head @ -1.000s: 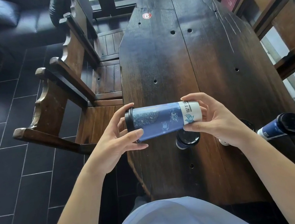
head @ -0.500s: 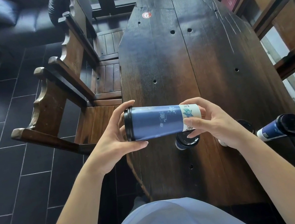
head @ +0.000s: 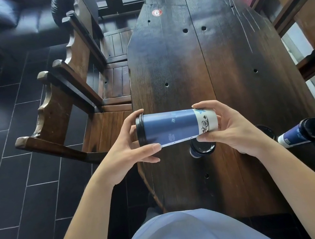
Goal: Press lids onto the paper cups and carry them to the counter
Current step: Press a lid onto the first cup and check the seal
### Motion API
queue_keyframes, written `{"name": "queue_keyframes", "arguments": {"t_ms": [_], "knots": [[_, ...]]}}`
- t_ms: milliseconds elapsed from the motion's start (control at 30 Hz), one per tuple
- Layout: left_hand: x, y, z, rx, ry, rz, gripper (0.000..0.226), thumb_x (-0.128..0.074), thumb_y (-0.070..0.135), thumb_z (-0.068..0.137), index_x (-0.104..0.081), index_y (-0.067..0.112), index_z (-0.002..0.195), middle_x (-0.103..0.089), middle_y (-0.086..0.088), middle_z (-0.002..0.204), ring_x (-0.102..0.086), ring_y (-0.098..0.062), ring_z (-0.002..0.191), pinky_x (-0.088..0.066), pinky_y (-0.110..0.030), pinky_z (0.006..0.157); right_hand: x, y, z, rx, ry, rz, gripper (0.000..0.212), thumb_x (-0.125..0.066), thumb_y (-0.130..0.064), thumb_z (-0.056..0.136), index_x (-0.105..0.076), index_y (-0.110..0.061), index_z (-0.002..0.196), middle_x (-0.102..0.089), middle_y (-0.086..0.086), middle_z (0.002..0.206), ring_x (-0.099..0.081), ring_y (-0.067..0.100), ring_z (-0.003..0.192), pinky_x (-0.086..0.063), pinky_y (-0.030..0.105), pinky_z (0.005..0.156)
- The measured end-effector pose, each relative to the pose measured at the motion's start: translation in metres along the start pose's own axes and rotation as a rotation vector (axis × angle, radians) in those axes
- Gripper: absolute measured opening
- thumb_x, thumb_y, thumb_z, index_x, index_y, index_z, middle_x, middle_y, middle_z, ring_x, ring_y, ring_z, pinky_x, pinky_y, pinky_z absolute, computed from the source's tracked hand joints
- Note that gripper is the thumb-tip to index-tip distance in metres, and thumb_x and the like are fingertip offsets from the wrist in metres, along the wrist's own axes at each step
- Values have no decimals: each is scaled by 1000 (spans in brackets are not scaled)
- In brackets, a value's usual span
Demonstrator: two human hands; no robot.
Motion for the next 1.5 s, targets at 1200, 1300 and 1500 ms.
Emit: {"name": "queue_keyframes", "arguments": {"t_ms": [1200, 1300, 1500], "knots": [[0, 10, -1, -93, 35, 10, 78, -85, 35, 68, -53, 44, 139, -64, 7, 127, -66, -32, 124, -63, -51, 89, -9, 14, -7, -109, -55, -147, 62, -82, -14, 82, -54, -40, 132, -60, -21, 121, -58, 5, 123, -62, 34, 84], [-1, 8, -1, -45, 51, -5, 87, -92, 44, 64, -48, 36, 138, -65, 5, 124, -68, -32, 121, -63, -53, 88, -7, 10, -10, -84, -18, -109, 61, -81, -14, 80, -56, -38, 130, -62, -20, 118, -58, 9, 124, -62, 35, 85], [-1, 2, -1, 36, 44, -33, 88, -95, 65, 53, -51, 44, 126, -58, -8, 134, -68, -32, 120, -61, -60, 86, -3, 9, -11, -85, 34, -50, 54, -83, -31, 77, -61, -43, 125, -64, -12, 117, -60, 14, 122, -62, 35, 83]]}}
Point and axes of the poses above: each hand's wrist, its own z-axis towards the middle knuckle, its own x-axis out of the back of the hand, y = z × x, the point moved 4 cm from there along z, towards the middle knuckle
